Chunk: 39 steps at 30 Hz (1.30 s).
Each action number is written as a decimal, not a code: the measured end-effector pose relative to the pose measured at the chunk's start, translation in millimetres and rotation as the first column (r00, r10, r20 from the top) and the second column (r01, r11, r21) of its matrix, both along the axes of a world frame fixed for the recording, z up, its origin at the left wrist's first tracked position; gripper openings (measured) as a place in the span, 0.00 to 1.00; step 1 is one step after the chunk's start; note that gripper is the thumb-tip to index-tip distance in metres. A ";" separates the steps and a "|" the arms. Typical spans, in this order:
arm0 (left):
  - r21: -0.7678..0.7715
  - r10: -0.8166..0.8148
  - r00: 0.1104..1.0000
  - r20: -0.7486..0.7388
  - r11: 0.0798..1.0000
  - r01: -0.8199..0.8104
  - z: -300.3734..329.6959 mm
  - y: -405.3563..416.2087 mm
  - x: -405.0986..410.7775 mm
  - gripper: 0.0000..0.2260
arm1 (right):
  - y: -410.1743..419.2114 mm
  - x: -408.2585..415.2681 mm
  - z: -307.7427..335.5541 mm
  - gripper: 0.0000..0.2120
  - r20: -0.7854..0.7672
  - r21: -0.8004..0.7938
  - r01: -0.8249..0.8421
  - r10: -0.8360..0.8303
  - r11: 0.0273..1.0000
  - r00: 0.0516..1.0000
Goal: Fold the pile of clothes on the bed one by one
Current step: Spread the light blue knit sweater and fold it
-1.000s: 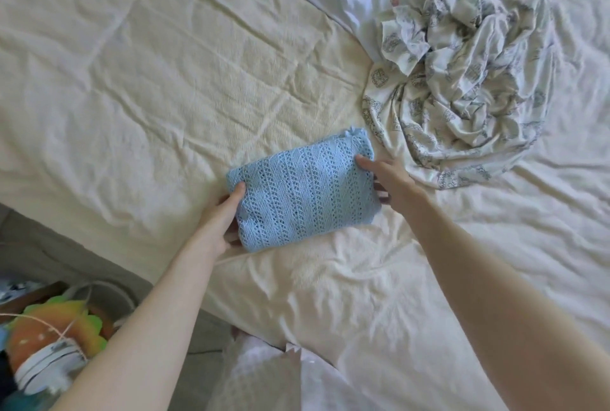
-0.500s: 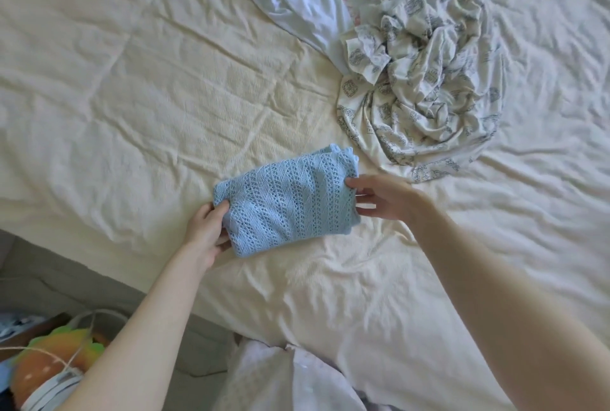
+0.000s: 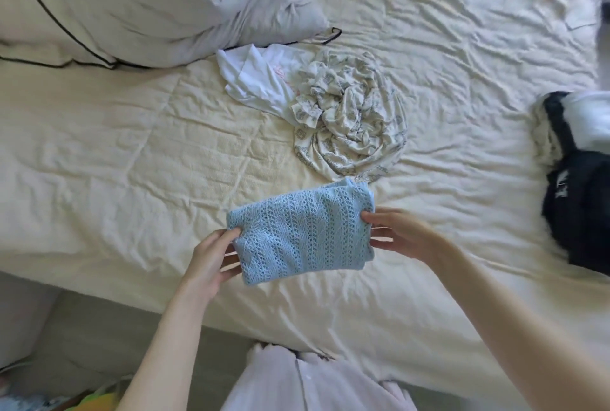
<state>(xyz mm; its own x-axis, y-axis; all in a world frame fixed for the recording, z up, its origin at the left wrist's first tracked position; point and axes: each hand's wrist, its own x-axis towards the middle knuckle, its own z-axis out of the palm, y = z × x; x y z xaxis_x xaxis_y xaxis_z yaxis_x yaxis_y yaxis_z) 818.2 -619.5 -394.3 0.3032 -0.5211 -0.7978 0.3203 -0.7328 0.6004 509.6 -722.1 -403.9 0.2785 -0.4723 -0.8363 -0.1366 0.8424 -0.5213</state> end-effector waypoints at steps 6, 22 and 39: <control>-0.034 -0.154 0.988 0.022 0.987 0.155 28.7 27.1 -47.9 0.04 | 77.8 -48.9 45.1 0.04 -0.031 -0.043 0.197 -0.198 0.980 0.980; -0.105 -0.628 0.775 0.065 0.768 0.631 61.2 57.4 -170.3 0.06 | 259.7 -144.6 85.2 0.06 -0.050 -0.068 0.645 -0.648 0.761 0.760; -0.079 -0.756 0.532 0.381 0.547 0.833 54.5 -75.9 -471.6 0.05 | 200.9 -388.3 46.2 0.02 -0.007 0.059 0.812 -0.813 0.581 0.582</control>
